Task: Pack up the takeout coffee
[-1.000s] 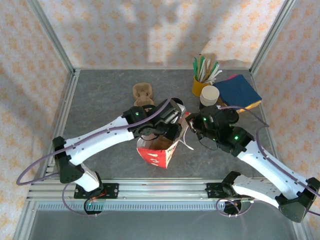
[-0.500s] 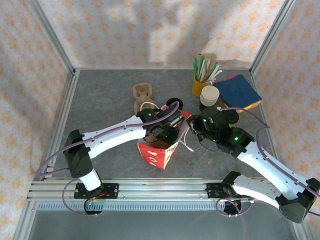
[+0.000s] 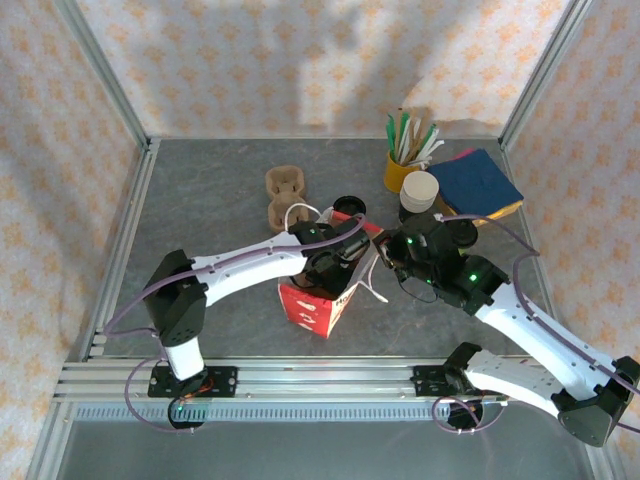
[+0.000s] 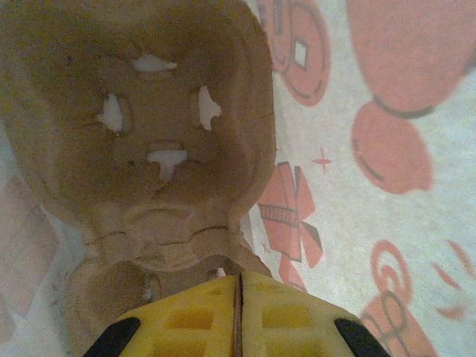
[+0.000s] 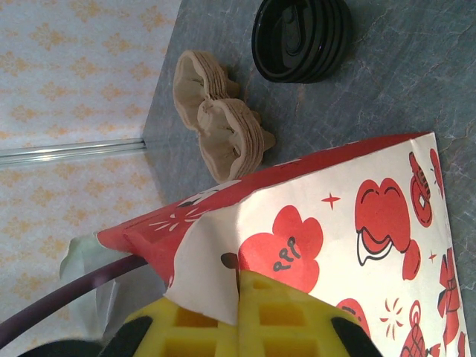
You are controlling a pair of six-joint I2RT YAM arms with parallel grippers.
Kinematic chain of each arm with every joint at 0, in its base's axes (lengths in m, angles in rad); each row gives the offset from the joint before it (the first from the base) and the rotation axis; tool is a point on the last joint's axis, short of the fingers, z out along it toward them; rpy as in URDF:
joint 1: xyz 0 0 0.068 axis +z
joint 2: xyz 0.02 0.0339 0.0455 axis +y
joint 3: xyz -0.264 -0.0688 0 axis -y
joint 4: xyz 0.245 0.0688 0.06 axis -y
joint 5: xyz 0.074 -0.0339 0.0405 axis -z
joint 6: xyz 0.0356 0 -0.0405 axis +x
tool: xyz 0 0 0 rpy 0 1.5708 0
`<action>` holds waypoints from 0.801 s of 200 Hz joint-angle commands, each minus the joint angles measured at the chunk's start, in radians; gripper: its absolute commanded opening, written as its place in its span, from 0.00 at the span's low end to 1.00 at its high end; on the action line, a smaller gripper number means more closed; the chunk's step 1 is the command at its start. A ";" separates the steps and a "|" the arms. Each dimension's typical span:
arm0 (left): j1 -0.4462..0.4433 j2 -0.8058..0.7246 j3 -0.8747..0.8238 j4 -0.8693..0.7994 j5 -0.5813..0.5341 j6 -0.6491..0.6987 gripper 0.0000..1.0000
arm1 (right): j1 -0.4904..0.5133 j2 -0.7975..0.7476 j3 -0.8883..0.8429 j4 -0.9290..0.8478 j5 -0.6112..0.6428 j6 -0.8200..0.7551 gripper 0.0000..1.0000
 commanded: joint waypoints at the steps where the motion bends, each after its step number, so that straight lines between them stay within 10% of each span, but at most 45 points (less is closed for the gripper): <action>1: 0.008 0.027 -0.020 0.028 0.053 0.030 0.12 | -0.004 -0.012 0.014 0.026 0.011 0.005 0.00; 160: 0.014 0.191 -0.080 0.109 0.173 0.041 0.11 | -0.004 0.007 0.087 0.074 -0.004 -0.031 0.00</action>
